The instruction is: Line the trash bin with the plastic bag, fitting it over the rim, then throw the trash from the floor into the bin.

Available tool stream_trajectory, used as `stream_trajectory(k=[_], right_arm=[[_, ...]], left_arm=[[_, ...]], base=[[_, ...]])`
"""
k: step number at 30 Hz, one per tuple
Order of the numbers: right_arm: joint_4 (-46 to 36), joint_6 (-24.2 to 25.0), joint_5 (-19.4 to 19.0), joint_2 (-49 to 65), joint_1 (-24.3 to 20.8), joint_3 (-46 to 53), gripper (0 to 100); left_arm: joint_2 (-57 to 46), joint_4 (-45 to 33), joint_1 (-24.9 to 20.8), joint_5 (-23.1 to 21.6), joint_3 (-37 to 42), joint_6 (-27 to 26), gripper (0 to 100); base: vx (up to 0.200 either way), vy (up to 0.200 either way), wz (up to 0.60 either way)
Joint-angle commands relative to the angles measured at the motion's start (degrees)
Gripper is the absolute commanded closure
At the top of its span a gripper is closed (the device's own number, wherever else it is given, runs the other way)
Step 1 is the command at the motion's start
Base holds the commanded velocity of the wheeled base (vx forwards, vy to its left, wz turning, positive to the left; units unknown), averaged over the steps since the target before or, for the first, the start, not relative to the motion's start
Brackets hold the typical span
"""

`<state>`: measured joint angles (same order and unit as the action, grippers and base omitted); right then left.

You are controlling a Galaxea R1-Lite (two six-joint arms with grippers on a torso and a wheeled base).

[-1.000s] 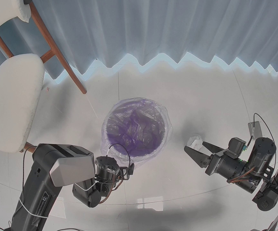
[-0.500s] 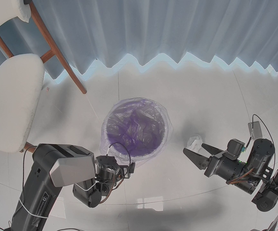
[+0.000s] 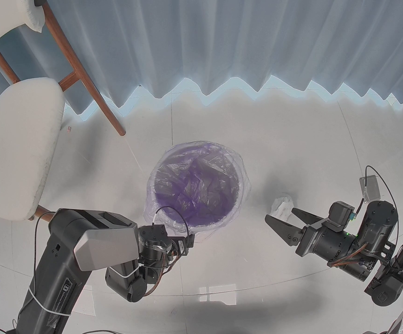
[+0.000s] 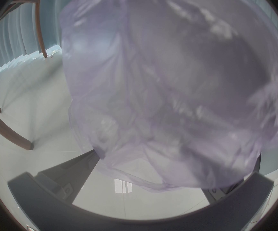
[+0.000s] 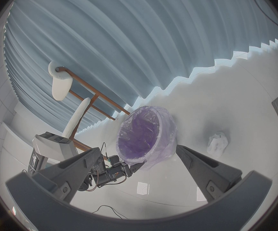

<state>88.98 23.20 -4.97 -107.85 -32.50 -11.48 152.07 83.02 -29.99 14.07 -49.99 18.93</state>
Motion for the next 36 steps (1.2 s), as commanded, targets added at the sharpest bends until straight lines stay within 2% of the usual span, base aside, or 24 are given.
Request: stream_trajectory(k=[1,5,14,23,30,36], right_arm=[[0.8,0.1,0.0,-0.2,0.0,0.0,0],[0.8,0.0,0.0,0.0,0.0,0.0,0],[0.8,0.0,0.0,-0.1,0.0,0.4,0],[0.7,0.1,0.0,-0.2,-0.1,0.6,0],[0.7,0.3,0.1,-2.3,-3.0,2.5,0],[0.8,0.6,1.2,-4.4,-4.3,3.0,0]], left_arm=[[-0.1,1.7,-0.2,0.1,0.8,-0.1,0],[-4.1,5.6,-0.1,-0.2,4.4,-1.8,0],[-16.5,5.8,-1.5,-0.4,11.7,-2.5,0],[-28.0,5.8,-6.0,-0.3,14.4,-2.7,0],[-44.2,5.7,-9.7,-0.5,15.8,-2.2,0],[-47.2,5.5,-8.8,-5.3,14.2,-2.1,0]], base=[[0.000,0.000,0.00],[0.000,0.000,0.00],[0.000,0.000,0.00],[0.000,0.000,0.00],[0.000,0.000,0.00],[0.000,0.000,0.00]])
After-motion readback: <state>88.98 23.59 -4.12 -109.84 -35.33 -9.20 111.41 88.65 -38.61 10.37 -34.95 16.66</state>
